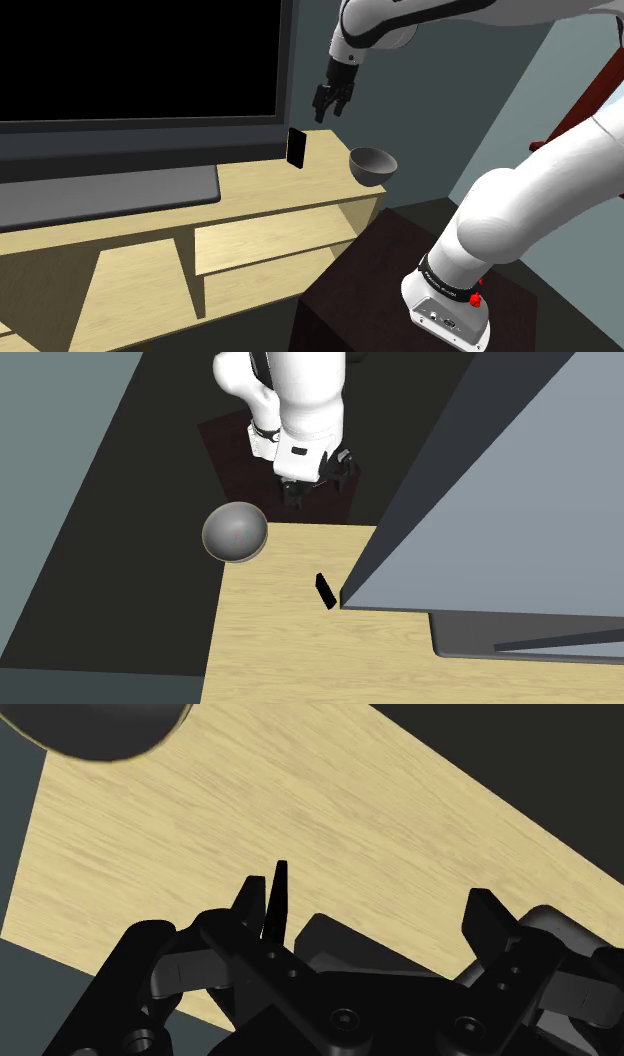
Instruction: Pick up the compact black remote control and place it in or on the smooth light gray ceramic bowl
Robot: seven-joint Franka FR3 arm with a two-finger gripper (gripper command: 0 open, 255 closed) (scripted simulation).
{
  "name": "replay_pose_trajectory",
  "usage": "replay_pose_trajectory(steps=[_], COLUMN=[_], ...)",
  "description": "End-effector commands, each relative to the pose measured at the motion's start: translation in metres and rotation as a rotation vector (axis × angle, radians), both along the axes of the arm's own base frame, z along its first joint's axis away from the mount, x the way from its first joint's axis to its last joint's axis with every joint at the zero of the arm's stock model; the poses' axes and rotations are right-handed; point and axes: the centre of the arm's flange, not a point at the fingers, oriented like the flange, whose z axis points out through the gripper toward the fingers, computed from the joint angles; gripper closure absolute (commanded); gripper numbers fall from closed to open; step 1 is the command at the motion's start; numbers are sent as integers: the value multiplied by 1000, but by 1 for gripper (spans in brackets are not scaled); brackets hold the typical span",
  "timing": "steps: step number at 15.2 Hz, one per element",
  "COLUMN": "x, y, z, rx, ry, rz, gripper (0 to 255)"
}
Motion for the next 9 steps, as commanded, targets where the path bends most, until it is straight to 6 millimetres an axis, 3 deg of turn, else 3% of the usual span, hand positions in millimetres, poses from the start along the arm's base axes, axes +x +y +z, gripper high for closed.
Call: replay_pose_trajectory(steps=[1,9], x=[21,97], y=[-8,-37], z=[-16,-83], rx=[-9,-39], ry=[0,4], rz=[3,14], gripper=[0,0])
